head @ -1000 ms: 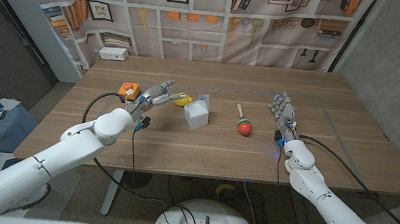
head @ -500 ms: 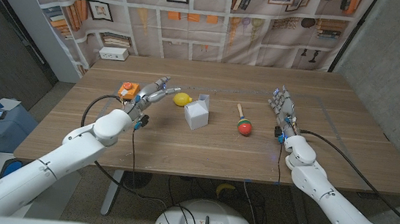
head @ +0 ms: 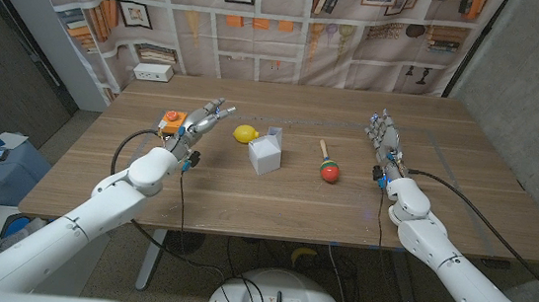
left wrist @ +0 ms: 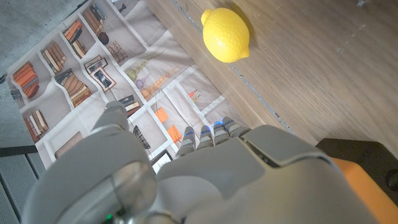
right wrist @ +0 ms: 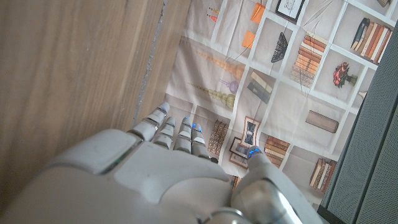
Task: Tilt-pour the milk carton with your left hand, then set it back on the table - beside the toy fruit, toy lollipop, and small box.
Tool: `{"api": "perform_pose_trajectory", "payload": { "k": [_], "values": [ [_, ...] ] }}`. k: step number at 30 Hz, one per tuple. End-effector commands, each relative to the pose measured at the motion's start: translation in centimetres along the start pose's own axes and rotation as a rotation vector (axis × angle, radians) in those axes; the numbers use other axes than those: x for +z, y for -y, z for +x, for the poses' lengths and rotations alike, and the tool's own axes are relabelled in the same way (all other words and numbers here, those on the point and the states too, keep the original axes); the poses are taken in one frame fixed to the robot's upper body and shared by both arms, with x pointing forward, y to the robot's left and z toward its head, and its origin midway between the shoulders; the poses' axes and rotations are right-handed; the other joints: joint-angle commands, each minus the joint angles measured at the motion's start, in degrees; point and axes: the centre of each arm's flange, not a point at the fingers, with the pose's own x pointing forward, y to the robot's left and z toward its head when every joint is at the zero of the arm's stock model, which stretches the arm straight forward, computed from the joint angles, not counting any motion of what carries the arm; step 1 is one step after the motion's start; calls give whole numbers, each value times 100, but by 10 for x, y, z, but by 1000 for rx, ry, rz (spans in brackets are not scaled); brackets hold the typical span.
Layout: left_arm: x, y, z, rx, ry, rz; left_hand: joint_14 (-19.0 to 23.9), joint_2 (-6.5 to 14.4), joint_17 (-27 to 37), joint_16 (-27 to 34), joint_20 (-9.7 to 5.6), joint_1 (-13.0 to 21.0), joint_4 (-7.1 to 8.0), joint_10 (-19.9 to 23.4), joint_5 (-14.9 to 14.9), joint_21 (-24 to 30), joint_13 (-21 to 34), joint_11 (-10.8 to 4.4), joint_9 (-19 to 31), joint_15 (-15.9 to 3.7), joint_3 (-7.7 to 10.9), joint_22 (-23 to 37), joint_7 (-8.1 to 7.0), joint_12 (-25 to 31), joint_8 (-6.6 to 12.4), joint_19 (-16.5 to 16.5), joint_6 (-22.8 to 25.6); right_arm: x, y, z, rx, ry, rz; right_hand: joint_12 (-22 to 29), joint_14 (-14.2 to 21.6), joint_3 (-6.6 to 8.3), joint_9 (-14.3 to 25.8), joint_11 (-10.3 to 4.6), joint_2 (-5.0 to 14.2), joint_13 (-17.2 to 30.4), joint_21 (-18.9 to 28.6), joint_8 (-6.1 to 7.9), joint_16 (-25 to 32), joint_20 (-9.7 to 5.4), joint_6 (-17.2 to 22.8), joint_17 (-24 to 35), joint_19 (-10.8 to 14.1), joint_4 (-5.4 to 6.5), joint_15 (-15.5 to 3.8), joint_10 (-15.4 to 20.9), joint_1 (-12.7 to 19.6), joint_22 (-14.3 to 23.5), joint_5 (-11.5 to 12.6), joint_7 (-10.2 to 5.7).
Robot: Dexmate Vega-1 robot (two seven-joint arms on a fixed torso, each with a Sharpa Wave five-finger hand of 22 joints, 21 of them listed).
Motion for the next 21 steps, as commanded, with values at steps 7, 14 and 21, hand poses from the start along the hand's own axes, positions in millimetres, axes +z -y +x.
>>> {"api": "perform_pose_trajectory", "payload": {
  "k": [7, 14, 21],
  "values": [
    [-22, -9, 5, 58, 19, -127, -243, 70, 10, -64, -226, -379, 140, -233, 54, -10, 13, 39, 6, 10, -53, 14, 142, -78, -77, -150, -251, 9, 6, -1, -5, 5, 48, -68, -215, -36, 13, 16, -17, -22, -1, -33, -39, -108, -89, 35, -166, 72, 27, -90, -222, 17, -25, 233],
    [-37, -7, 1, 133, 24, -204, -189, 260, 15, -18, -272, -693, 305, -171, 90, -9, 8, -53, 0, -118, -66, 14, 106, -44, -31, -219, -179, 8, 5, -2, 15, -3, 56, -99, -349, -79, 12, 30, 2, -29, -7, -42, -64, -92, -160, 48, -309, 162, 26, -200, -350, 19, -16, 276],
    [-49, -6, 2, 155, 43, -224, -152, 337, 18, -7, -233, -1097, 516, -138, 122, 9, 1, -144, -5, -199, -149, 17, 41, -40, -5, -257, -61, 8, 5, 1, 27, -8, 49, -98, -428, -146, 9, 46, -42, -35, -42, -48, -69, -83, -241, 49, -592, 239, 93, -260, -453, 21, -10, 308]
  ]
}}
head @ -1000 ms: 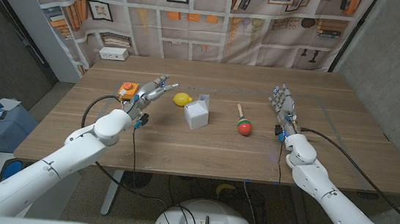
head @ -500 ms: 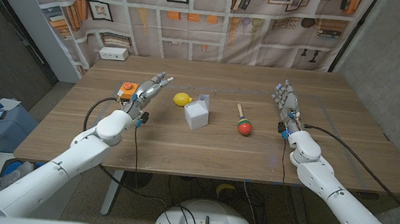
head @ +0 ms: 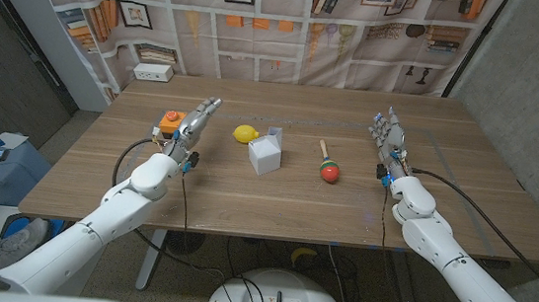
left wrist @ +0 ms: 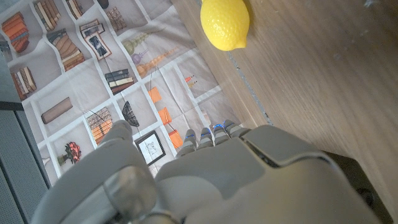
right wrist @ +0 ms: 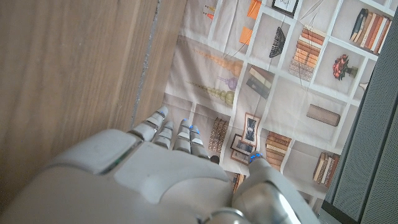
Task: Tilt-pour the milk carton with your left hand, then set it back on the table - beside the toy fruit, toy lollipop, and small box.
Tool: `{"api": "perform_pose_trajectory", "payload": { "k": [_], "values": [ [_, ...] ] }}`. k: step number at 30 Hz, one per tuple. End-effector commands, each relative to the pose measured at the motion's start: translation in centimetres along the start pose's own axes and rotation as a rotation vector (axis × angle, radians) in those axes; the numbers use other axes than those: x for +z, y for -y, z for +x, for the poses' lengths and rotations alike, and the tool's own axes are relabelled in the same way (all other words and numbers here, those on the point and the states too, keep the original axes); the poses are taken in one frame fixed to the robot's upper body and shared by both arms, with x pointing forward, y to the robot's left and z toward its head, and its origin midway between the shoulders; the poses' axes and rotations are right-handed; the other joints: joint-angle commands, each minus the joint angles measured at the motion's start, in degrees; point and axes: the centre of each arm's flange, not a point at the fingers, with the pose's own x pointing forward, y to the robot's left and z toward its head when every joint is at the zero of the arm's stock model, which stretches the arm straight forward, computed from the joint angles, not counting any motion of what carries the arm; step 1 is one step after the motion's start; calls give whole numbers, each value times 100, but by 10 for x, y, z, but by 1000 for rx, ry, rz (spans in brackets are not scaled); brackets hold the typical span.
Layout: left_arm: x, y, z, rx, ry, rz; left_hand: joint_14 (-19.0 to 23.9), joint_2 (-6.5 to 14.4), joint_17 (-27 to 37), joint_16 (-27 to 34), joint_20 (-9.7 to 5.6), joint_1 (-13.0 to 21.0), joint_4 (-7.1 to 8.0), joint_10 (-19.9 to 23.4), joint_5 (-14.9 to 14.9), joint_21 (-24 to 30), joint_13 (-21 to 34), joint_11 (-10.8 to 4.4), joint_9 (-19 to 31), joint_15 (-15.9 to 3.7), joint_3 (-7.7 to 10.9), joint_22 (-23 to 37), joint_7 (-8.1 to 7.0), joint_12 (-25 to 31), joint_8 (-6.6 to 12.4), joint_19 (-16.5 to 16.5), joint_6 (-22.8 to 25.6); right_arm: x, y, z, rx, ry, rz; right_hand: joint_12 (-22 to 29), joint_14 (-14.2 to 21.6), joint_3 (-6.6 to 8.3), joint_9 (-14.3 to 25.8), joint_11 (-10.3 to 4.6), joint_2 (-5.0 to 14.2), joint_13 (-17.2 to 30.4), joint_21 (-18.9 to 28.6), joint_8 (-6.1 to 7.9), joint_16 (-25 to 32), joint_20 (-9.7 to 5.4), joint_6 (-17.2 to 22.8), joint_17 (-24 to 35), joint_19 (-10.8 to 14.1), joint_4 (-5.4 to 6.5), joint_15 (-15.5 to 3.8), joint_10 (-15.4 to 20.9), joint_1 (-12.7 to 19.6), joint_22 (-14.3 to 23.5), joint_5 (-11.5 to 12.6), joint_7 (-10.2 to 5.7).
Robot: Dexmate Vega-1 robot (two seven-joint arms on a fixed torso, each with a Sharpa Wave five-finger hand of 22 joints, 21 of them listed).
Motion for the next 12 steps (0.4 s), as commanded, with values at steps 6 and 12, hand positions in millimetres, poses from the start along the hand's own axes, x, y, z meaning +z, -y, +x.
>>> {"api": "perform_pose_trajectory", "payload": {
  "k": [6, 12],
  "values": [
    [-26, 4, 4, 85, 37, -113, -13, 51, 18, 28, -249, -247, 148, 6, 53, 20, -2, -70, -8, -45, -25, 19, 10, 21, 15, -64, 52, -1, 1, 5, 26, 2, 26, -12, -98, -39, 7, 23, 69, -8, -21, -9, -21, -132, -102, 4, -171, 89, 28, -79, -99, 21, -7, 62],
    [-29, 11, 10, 87, 54, -145, 84, 98, 7, 49, -274, -383, 217, 118, 85, 68, -4, -86, -12, -62, -19, 14, -1, 53, 38, 70, 165, -4, 1, 4, 1, 7, 20, -8, -95, -48, 6, 18, 66, -9, -4, -1, -14, -138, -101, 3, -163, 103, 14, -84, -106, 20, -5, 59]
  ]
}}
